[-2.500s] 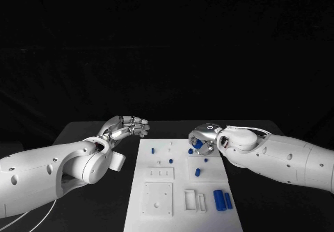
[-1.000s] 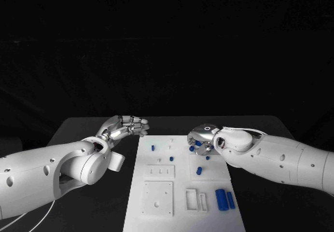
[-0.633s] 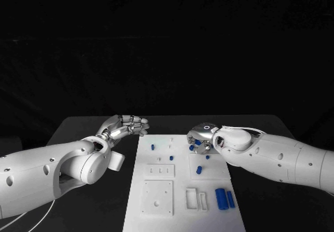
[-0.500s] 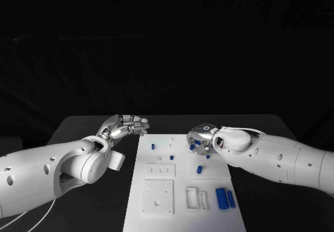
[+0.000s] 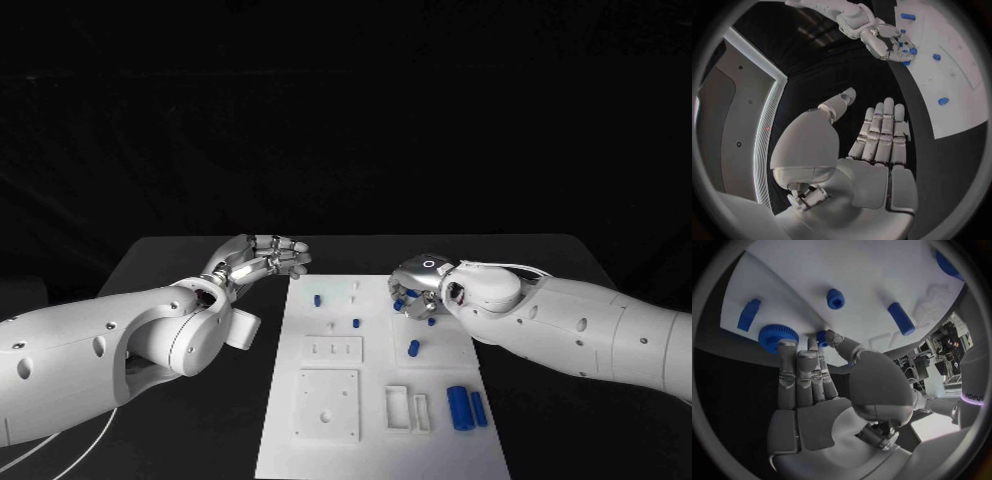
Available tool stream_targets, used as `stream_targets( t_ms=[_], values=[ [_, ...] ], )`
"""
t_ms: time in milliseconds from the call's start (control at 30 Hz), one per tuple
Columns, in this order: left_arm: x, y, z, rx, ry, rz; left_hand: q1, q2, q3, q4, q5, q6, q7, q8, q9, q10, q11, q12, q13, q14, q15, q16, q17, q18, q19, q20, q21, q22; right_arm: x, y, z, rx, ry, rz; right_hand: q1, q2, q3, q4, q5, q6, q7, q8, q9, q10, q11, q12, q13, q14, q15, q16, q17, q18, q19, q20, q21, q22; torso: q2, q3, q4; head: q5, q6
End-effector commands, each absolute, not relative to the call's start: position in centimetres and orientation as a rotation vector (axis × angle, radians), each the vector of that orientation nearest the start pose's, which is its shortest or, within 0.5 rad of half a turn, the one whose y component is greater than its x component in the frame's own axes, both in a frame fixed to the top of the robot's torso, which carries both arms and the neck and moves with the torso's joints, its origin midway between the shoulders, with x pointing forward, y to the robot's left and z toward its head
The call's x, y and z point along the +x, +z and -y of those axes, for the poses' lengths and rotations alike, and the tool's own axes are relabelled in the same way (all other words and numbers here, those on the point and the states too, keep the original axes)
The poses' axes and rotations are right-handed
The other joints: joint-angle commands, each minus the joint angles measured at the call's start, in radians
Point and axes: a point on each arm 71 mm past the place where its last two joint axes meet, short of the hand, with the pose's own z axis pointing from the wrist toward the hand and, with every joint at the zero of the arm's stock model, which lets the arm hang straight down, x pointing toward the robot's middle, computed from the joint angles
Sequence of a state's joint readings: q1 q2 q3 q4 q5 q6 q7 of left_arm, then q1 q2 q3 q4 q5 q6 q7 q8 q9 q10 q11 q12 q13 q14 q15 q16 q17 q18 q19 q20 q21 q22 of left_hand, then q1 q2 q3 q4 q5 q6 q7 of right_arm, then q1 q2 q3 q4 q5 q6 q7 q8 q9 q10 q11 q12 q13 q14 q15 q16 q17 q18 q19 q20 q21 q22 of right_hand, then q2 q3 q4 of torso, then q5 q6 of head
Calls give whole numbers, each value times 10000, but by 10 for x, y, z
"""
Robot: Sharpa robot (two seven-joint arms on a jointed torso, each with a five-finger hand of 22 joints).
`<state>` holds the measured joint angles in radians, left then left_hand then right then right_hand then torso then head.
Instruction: Assemble the parts on the task board
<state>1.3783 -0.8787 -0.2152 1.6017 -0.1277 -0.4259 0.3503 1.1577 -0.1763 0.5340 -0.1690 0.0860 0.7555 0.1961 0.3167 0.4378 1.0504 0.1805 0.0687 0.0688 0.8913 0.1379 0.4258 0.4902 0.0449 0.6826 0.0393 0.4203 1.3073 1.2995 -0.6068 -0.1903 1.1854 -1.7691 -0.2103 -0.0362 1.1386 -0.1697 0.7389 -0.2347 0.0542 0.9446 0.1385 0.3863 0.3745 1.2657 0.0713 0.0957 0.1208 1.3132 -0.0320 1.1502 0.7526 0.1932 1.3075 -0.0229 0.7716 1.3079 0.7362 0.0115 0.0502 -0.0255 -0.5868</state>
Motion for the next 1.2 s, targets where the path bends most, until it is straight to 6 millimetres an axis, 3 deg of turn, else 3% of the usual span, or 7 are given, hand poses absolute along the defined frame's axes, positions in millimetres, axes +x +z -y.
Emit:
stream_targets(
  t_ms=[33, 167, 400, 633, 900, 1200],
  values=[
    [483, -150, -208, -8785, -14019, -14941, -75, 11, 66, -19, -58, -8, 54, -50, -14, -66, 14, -24, -8, -52, 29, -32, -9, 135, -63, 4, -47, 180, 538, -206, 171, -6410, 3401, -16435, 46, 114, 175, 38, -52, 113, -26, 54, 25, 110, -20, 44, 58, 26, -116, 82, -23, 686, 4, -55, 112, 255, 8, -1, -3, -25, 7],
    [483, -150, -208, -8789, -14013, -14946, -75, 11, 69, -20, -58, -9, 54, -50, -14, -68, 15, -23, -8, -51, 29, -33, -9, 136, -64, 4, -46, 180, 538, -204, 170, -6257, 3347, -16144, 142, 217, 478, 72, -51, 313, -107, 156, 84, 299, -100, 114, 167, 26, -194, 155, -32, 686, 20, -68, 308, 257, 13, -10, 15, -50, 28],
    [483, -150, -208, -8788, -14013, -14948, -73, 13, 74, -21, -58, -9, 55, -51, -14, -72, 16, -23, -8, -49, 29, -34, -8, 138, -64, 4, -45, 180, 539, -201, 168, -5911, 3316, -15743, 97, 180, 686, 70, -53, 445, -161, 211, 129, 434, -163, 136, 291, 11, -257, 244, -52, 686, -10, -121, 544, 249, 21, -14, 9, -41, 57],
    [484, -150, -208, -8785, -13999, -14937, -67, 15, 82, -27, -56, -11, 55, -52, -15, -85, 20, -26, -9, -45, 27, -34, -7, 140, -63, 3, -44, 181, 540, -193, 164, -5419, 3251, -15150, 96, 150, 777, 61, -53, 504, -186, 234, 148, 486, -188, 139, 350, 5, -282, 285, -66, 686, -26, -159, 648, 243, 18, -19, 9, -29, 170],
    [485, -150, -208, -8776, -13981, -14900, -61, 17, 90, -33, -52, -13, 56, -52, -16, -102, 26, -30, -11, -40, 27, -36, -6, 143, -63, 3, -42, 181, 547, -181, 152, -5072, 3187, -14370, 112, 94, 871, 64, -52, 561, -210, 255, 166, 527, -208, 133, 402, 4, -303, 328, -79, 686, -31, -200, 741, 237, 43, -20, 24, 11, 328],
    [485, -150, -207, -8752, -13999, -14877, -58, 18, 95, -38, -49, -14, 57, -52, -16, -112, 29, -31, -11, -37, 26, -36, -5, 144, -62, 4, -41, 182, 551, -178, 128, -5243, 3244, -13876, 128, 54, 937, 76, -52, 585, -220, 260, 174, 539, -215, 120, 431, 1, -310, 355, -89, 686, -36, -225, 796, 232, 61, -28, 10, 23, 373]
  ],
)
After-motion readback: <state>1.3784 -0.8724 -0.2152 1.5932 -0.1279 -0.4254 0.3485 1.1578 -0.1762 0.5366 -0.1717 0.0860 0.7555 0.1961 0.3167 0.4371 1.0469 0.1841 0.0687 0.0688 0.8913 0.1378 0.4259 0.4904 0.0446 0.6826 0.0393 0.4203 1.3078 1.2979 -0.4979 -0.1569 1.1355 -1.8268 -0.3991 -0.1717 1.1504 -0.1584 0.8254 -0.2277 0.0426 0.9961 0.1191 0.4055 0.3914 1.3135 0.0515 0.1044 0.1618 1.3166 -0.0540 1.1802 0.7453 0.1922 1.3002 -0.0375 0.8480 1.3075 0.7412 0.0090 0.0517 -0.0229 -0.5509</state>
